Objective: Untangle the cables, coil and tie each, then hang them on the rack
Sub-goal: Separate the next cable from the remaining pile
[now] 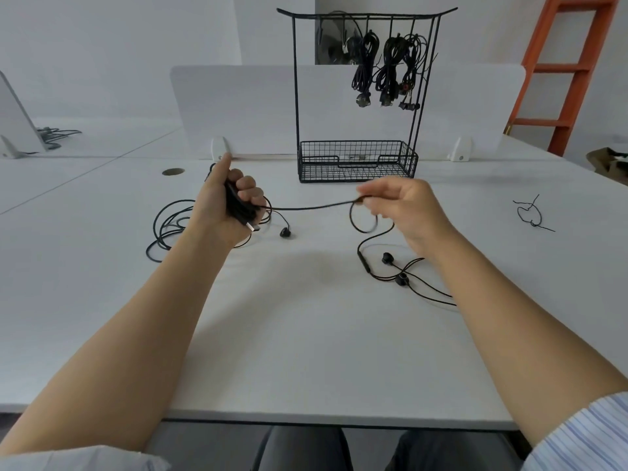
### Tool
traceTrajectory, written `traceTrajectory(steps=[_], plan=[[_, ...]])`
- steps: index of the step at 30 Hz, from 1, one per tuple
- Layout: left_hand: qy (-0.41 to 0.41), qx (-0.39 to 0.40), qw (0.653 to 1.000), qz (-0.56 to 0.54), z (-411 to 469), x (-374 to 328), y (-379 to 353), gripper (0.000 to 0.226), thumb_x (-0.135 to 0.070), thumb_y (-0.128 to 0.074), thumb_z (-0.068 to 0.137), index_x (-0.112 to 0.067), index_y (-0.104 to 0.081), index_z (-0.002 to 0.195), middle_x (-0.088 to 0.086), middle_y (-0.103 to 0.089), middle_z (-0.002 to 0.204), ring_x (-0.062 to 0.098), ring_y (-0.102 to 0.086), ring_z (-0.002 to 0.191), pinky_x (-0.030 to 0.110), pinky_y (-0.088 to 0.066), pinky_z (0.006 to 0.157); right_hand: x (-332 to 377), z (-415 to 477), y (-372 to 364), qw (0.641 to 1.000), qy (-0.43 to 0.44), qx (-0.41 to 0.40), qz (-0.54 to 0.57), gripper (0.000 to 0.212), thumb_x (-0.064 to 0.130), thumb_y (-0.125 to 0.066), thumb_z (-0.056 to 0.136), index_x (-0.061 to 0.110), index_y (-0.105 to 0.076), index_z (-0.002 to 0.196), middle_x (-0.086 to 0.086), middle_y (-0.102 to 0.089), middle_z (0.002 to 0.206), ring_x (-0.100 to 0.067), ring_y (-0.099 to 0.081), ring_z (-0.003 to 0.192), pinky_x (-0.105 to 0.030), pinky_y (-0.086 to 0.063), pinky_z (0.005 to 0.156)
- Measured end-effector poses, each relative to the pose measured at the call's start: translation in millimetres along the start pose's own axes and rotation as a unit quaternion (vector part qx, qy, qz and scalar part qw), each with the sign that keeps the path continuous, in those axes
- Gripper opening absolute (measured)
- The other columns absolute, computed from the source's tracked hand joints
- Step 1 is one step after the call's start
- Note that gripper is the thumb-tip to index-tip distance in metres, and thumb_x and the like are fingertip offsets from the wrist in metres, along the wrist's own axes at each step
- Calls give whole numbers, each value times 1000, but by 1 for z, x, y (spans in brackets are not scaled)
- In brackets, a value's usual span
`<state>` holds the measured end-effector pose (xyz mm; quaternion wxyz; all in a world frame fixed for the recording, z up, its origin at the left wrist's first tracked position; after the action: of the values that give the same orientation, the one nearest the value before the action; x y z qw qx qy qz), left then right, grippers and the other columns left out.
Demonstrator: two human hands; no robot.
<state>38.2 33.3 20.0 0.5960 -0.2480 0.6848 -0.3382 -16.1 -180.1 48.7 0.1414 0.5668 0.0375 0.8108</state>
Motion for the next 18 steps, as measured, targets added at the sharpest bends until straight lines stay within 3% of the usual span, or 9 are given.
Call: traceTrajectory(steps=[2, 5, 7, 10, 12, 14, 16, 18], plan=[[-1, 18, 1000, 5, 0, -2, -2, 57, -41, -46, 94, -18, -39, 42, -7, -35, 43, 6, -30, 33, 13, -29, 38, -10, 4, 17, 994, -30, -71, 80, 25, -8, -56, 82, 16, -63, 78, 9, -68, 64, 1, -51, 48, -12, -36, 50], [-5, 38, 999, -15, 0, -7, -3, 59, -41, -44, 95, -18, -40, 41, -8, -35, 43, 6, -30, 32, 13, -29, 37, -34, 1, 45, 954, -110, -192, 205, 24, -10, -52, 82, 11, -60, 77, -6, -64, 74, -3, -43, 38, -15, -29, 40], [-7, 49, 997, -57, 0, -11, -2, 57, -40, -44, 94, -17, -39, 43, -8, -34, 42, 5, -30, 31, 14, -29, 36, -48, -5, 69, 929, -153, -276, 192, 25, -10, -50, 81, 12, -59, 72, -7, -62, 71, -4, -36, 33, -15, -23, 35], [-19, 63, 993, -102, -2, -18, -3, 58, -40, -43, 94, -16, -38, 42, -8, -31, 42, 6, -28, 30, 13, -26, 35, -55, -13, 99, 915, -189, -351, 67, 16, -1, -51, 77, 7, -64, 72, -3, -65, 61, -13, -41, 46, -21, -32, 45], [-25, 69, 992, -106, -4, -20, -6, 59, -40, -42, 95, -16, -38, 41, -8, -30, 41, 6, -27, 30, 13, -25, 34, -53, -13, 109, 911, -215, -329, -128, 21, 6, -50, 79, 2, -67, 91, -10, -69, 87, -28, -59, 78, -31, -44, 69], [-37, 67, 994, -74, -6, -21, -8, 59, -41, -41, 95, -18, -37, 41, -8, -29, 41, 6, -26, 29, 14, -24, 34, -39, -9, 103, 866, -209, -266, -367, 26, 8, -46, 84, 3, -65, 101, -16, -60, 113, -33, -46, 112, -37, -35, 91], [-46, 70, 996, -17, -8, -17, -13, 58, -42, -40, 96, -19, -37, 43, -8, -30, 42, 5, -25, 29, 14, -24, 35, -15, -4, 76, 831, -114, -223, -496, 31, 11, -41, 84, 2, -67, 98, -17, -52, 122, -32, -34, 122, -41, -23, 101], [-44, 85, 995, 29, -11, -10, -21, 59, -43, -37, 97, -21, -39, 42, -8, -31, 42, 5, -24, 29, 14, -23, 35, 14, -6, 43, 837, 26, -229, -497, 41, 21, -35, 81, 1, -70, 85, -18, -57, 119, -35, -41, 120, -47, -24, 102]])
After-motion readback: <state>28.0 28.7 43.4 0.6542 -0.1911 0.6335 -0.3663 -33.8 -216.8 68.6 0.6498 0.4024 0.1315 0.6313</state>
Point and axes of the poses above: each hand's wrist, its own z-axis towards the middle knuckle, its own y-axis out of the back of the hand, x = y × z, the point moved 9 cm from there along z, towards the middle knuckle
